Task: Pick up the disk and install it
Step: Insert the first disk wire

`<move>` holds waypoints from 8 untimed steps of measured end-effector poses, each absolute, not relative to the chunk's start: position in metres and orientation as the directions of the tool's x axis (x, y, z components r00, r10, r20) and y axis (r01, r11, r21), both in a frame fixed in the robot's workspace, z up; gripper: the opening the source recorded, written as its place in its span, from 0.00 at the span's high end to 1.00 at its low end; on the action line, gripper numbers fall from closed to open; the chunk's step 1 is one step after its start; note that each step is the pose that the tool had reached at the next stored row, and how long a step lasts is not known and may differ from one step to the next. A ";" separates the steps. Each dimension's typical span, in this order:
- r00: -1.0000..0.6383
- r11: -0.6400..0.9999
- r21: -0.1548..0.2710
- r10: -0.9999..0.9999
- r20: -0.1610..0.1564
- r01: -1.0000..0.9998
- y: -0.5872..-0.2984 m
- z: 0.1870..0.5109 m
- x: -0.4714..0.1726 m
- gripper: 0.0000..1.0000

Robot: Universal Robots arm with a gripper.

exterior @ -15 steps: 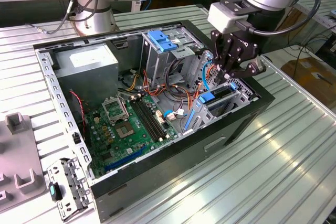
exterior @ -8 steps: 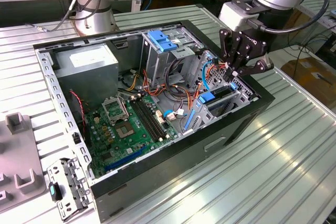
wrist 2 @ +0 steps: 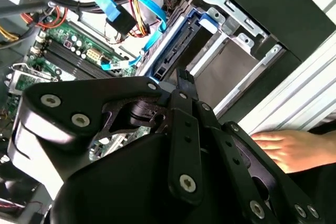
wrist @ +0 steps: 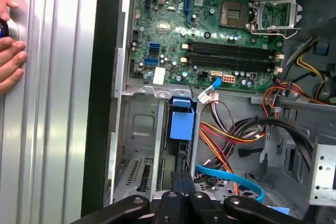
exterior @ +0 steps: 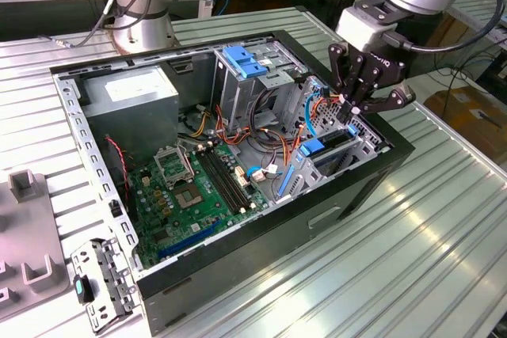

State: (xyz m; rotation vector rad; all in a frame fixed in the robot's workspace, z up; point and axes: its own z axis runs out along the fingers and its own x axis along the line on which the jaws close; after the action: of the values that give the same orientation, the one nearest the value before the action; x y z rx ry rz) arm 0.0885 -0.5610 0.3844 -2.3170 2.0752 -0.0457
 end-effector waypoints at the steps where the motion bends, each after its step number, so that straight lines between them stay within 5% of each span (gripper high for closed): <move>1: 0.115 -0.115 -0.042 -0.993 0.001 -0.993 -0.560 0.385 0.090 0.89; 8: 0.127 -0.127 -0.042 -0.992 0.007 -0.991 -0.550 0.384 0.096 0.89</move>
State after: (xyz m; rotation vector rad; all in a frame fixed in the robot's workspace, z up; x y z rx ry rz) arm 0.0957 -0.5498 0.3841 -2.3381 2.0577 -0.0510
